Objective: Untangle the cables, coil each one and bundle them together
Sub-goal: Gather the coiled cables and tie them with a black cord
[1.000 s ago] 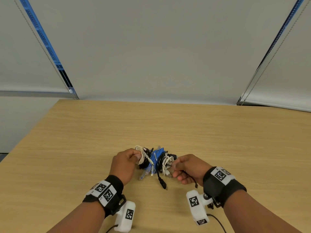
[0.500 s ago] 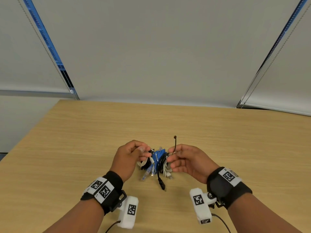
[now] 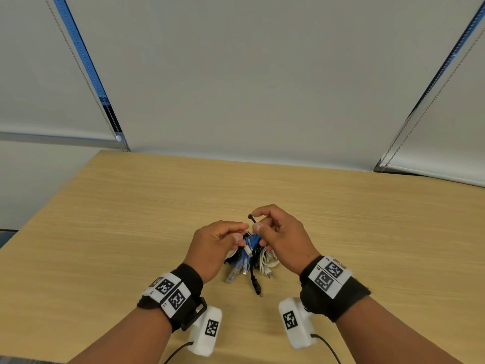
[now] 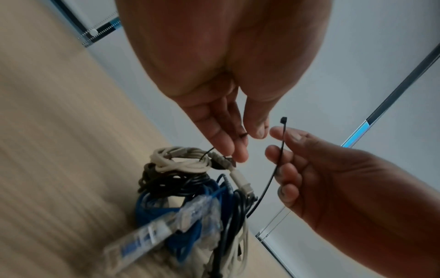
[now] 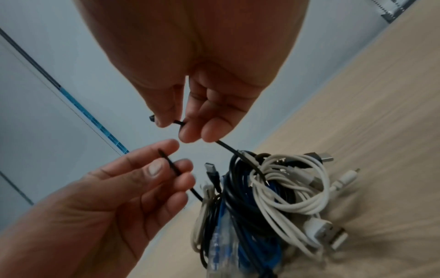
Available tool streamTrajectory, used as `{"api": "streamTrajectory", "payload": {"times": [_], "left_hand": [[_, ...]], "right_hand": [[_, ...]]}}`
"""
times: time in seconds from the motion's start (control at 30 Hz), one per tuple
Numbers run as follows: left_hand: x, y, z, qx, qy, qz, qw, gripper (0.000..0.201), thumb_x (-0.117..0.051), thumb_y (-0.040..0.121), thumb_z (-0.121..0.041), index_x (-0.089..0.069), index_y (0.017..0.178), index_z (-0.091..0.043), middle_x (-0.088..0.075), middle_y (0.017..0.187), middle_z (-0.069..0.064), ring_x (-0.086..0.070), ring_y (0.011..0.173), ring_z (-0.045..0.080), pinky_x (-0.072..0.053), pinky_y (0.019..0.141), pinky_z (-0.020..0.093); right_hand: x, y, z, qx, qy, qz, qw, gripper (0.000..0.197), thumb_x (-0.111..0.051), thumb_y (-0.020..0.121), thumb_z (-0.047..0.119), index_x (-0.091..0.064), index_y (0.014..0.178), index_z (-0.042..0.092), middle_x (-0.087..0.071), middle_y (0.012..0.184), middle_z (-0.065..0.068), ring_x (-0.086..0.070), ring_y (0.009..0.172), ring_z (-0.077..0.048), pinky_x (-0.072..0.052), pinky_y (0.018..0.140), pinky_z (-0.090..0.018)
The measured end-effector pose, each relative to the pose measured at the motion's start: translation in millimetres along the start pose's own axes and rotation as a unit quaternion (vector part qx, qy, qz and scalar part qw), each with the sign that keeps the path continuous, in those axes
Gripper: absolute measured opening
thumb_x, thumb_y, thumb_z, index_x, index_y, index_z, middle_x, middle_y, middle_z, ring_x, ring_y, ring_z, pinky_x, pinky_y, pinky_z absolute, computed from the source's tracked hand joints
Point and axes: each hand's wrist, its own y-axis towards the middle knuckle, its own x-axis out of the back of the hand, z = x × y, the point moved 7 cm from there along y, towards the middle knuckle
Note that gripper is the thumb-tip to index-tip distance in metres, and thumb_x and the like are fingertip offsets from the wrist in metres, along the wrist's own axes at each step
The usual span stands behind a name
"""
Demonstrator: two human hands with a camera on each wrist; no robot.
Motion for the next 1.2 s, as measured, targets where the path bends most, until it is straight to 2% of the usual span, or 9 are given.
{"api": "streamTrajectory", "payload": {"times": [0.07, 0.13, 0.33, 0.5, 0.77, 0.93, 1.03, 1.13, 1.2], "left_hand": [[-1, 0, 2, 0.008, -0.010, 0.006, 1.000, 0.027, -0.061, 0.095, 0.003, -0.076, 0.106, -0.017, -0.079, 0.100, 0.000, -0.076, 0.092, 0.017, -0.059, 0.081, 0.025], [1, 0, 3, 0.011, -0.016, -0.010, 1.000, 0.023, -0.062, 0.095, 0.003, -0.075, 0.099, -0.014, -0.079, 0.093, 0.003, -0.077, 0.087, 0.021, -0.061, 0.078, 0.028], [4, 3, 5, 0.019, -0.016, -0.044, 0.999, 0.020, -0.065, 0.094, 0.000, -0.075, 0.093, -0.017, -0.078, 0.082, 0.004, -0.077, 0.075, 0.022, -0.059, 0.068, 0.024], [2, 2, 4, 0.018, -0.017, -0.045, 0.999, 0.020, -0.067, 0.093, -0.001, -0.076, 0.091, -0.018, -0.078, 0.079, 0.005, -0.077, 0.074, 0.021, -0.059, 0.066, 0.023], [0, 0, 1, 0.021, -0.004, -0.039, 0.999, 0.017, -0.067, 0.092, -0.002, -0.076, 0.090, -0.016, -0.077, 0.076, 0.006, -0.077, 0.072, 0.020, -0.059, 0.065, 0.022], [-6, -5, -4, 0.010, -0.017, -0.022, 1.000, 0.028, -0.064, 0.093, 0.004, -0.071, 0.109, -0.018, -0.077, 0.085, 0.004, -0.077, 0.081, 0.020, -0.060, 0.070, 0.024], [-8, -8, -4, 0.008, -0.015, -0.016, 1.000, 0.026, -0.066, 0.092, 0.004, -0.074, 0.102, -0.018, -0.079, 0.087, 0.000, -0.077, 0.083, 0.017, -0.058, 0.072, 0.021], [-6, -8, -4, 0.004, -0.004, -0.035, 0.999, 0.017, -0.069, 0.092, -0.001, -0.077, 0.095, -0.015, -0.079, 0.085, 0.004, -0.077, 0.083, 0.020, -0.061, 0.075, 0.029], [-9, -10, -7, -0.007, -0.002, -0.025, 1.000, 0.016, -0.067, 0.093, -0.001, -0.077, 0.093, -0.013, -0.079, 0.083, 0.005, -0.076, 0.082, 0.020, -0.061, 0.075, 0.029]], "right_hand": [[-1, -1, 4, 0.018, -0.031, -0.005, 0.999, 0.020, -0.064, 0.096, 0.024, -0.063, 0.104, 0.043, -0.069, 0.076, -0.004, -0.067, 0.066, -0.024, -0.057, 0.064, -0.042], [-2, -2, 7, 0.033, -0.066, -0.013, 0.997, 0.016, -0.065, 0.095, 0.026, -0.065, 0.102, 0.040, -0.069, 0.075, 0.000, -0.066, 0.063, -0.022, -0.056, 0.063, -0.040], [-3, -4, 11, 0.067, -0.150, -0.023, 0.986, 0.011, -0.066, 0.095, 0.028, -0.071, 0.104, 0.031, -0.069, 0.081, 0.009, -0.057, 0.066, 0.003, -0.045, 0.066, -0.022], [-5, -5, 14, 0.083, -0.169, -0.019, 0.982, 0.011, -0.065, 0.096, 0.024, -0.073, 0.103, 0.025, -0.069, 0.088, 0.009, -0.055, 0.072, 0.010, -0.038, 0.067, -0.019], [-10, -3, 11, 0.073, -0.199, -0.001, 0.977, 0.010, -0.063, 0.096, 0.026, -0.071, 0.101, 0.029, -0.068, 0.090, 0.010, -0.054, 0.073, 0.002, -0.042, 0.070, -0.022], [-15, -1, 9, 0.041, -0.236, 0.025, 0.971, 0.006, -0.062, 0.094, 0.027, -0.068, 0.093, 0.026, -0.070, 0.087, 0.007, -0.063, 0.080, -0.013, -0.055, 0.076, -0.040], [-14, -2, 11, 0.034, -0.273, 0.023, 0.961, 0.006, -0.063, 0.091, 0.034, -0.064, 0.092, 0.028, -0.063, 0.094, 0.008, -0.060, 0.084, -0.014, -0.054, 0.076, -0.037], [-17, -1, 7, -0.012, -0.266, 0.053, 0.962, 0.026, -0.057, 0.086, 0.052, -0.058, 0.075, 0.029, -0.057, 0.081, 0.011, -0.054, 0.071, -0.007, -0.045, 0.063, -0.028], [-21, 1, 2, -0.060, -0.215, 0.100, 0.969, 0.035, -0.057, 0.091, 0.046, -0.059, 0.068, 0.020, -0.057, 0.065, 0.009, -0.047, 0.055, -0.005, -0.039, 0.057, -0.028]]}}
